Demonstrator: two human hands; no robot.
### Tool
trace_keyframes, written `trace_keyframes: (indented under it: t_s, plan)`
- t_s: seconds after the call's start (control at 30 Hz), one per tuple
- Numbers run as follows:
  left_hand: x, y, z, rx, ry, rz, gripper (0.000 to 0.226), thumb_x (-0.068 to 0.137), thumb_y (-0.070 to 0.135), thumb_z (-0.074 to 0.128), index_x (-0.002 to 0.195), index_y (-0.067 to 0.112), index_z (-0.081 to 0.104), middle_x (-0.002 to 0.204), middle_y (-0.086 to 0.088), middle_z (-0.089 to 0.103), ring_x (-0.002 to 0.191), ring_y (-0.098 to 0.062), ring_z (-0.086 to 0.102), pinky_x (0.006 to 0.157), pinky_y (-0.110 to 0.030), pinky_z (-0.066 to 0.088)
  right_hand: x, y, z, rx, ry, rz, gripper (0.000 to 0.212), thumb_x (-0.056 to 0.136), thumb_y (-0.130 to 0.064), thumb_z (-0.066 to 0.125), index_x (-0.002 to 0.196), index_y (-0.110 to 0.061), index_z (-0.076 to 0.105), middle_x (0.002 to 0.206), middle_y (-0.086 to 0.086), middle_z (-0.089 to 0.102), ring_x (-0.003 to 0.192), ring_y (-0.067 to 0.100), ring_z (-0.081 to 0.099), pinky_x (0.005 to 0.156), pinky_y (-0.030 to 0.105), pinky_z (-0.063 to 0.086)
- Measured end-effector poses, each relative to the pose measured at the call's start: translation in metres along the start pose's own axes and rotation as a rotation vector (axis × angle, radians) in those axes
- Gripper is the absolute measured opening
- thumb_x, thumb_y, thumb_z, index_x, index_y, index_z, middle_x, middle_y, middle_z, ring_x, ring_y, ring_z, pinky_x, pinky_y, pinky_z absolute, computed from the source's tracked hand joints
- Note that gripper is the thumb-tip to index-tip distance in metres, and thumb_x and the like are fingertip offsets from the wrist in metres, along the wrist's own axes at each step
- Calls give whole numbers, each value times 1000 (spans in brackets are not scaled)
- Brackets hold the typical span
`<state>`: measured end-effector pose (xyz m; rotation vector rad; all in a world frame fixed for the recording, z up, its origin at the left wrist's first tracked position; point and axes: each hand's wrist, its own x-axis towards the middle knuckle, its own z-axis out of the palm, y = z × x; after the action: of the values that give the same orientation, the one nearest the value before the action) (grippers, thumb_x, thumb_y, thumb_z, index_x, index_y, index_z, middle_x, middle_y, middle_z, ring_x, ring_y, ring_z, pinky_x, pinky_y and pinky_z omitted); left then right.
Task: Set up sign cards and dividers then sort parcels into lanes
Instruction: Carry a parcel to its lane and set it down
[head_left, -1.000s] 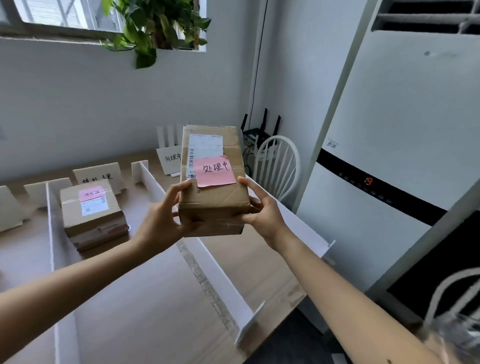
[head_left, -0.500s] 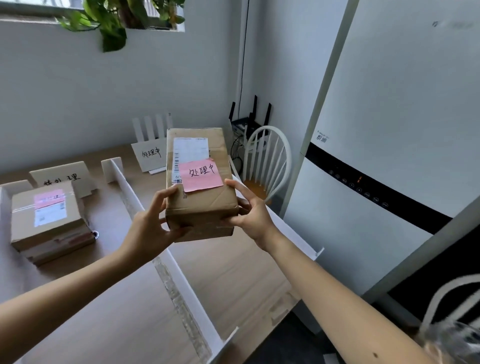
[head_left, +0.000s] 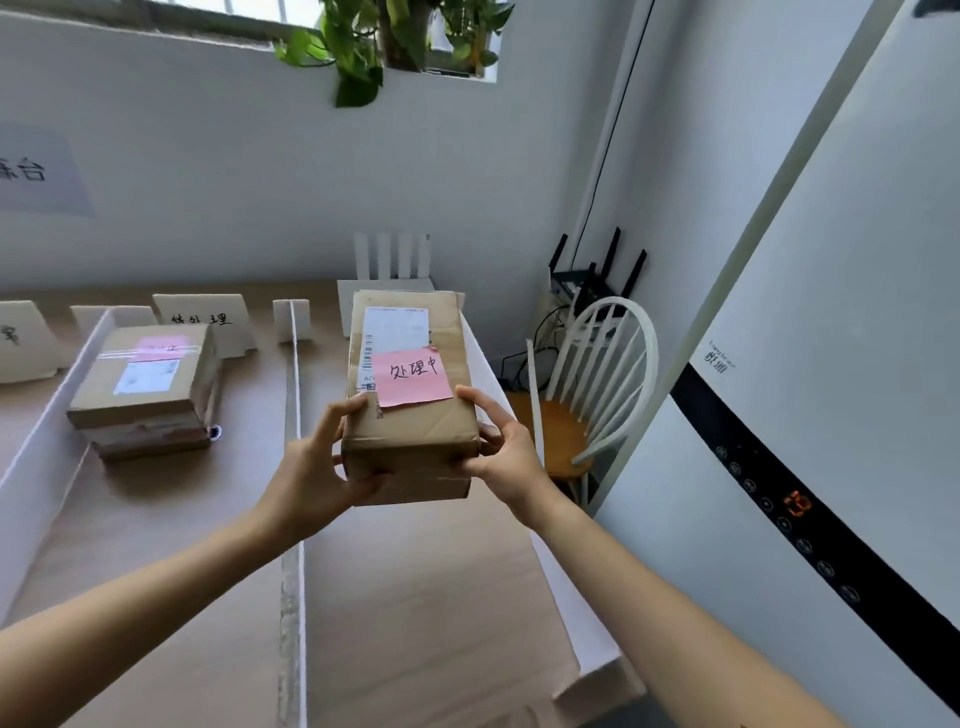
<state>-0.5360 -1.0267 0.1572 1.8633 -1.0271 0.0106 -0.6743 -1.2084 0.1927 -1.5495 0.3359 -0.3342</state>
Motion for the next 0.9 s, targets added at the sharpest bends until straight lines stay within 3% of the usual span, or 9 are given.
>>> trace_keyframes:
  t_s: [0.13, 0.27, 0.33, 0.47, 0.63, 0.9]
  plan:
    - [-3, 2, 13, 53, 2, -85, 87, 62, 11, 86, 126, 38, 35, 109, 14, 60, 80, -20, 66, 66, -7, 48, 9, 9, -15, -6, -93, 52, 81, 75, 23, 60, 133, -32, 49, 116, 0, 61, 103, 19, 61, 90, 44, 55]
    - [-15, -1, 25, 118, -1, -191, 81, 59, 29, 82, 122, 45, 33, 109, 4, 65, 75, -26, 66, 66, -35, 57, 18, 24, -24, -10, -150, 115, 81, 75, 24, 58, 131, -34, 48, 112, 2, 59, 97, 18, 61, 83, 36, 58]
    - [-18, -6, 31, 154, 7, -250, 80, 60, 26, 82, 121, 45, 34, 106, 1, 64, 75, -30, 66, 68, -40, 57, 22, 35, -26, -4, -161, 152, 80, 76, 24, 57, 132, -31, 47, 112, 3, 59, 95, 17, 61, 79, 33, 59]
    - [-26, -21, 49, 190, 29, -335, 81, 61, 18, 84, 124, 40, 38, 105, -3, 65, 79, -28, 64, 74, -40, 56, 30, 59, -24, -27, -156, 212, 76, 76, 23, 57, 130, -29, 47, 110, 5, 59, 93, 17, 62, 73, 27, 58]
    - [-35, -47, 59, 158, -10, -449, 80, 60, 14, 86, 128, 27, 46, 108, -4, 63, 82, -25, 63, 74, -35, 56, 37, 93, -15, -100, -148, 257, 76, 73, 18, 64, 125, -34, 48, 114, 8, 59, 97, 20, 62, 80, 34, 59]
    - [-38, -85, 71, 119, -8, -569, 78, 60, 14, 85, 117, 42, 40, 105, -2, 65, 81, -21, 63, 74, -37, 56, 64, 132, 2, -136, -128, 289, 76, 67, 18, 63, 122, -33, 51, 123, 10, 58, 105, 22, 62, 81, 36, 59]
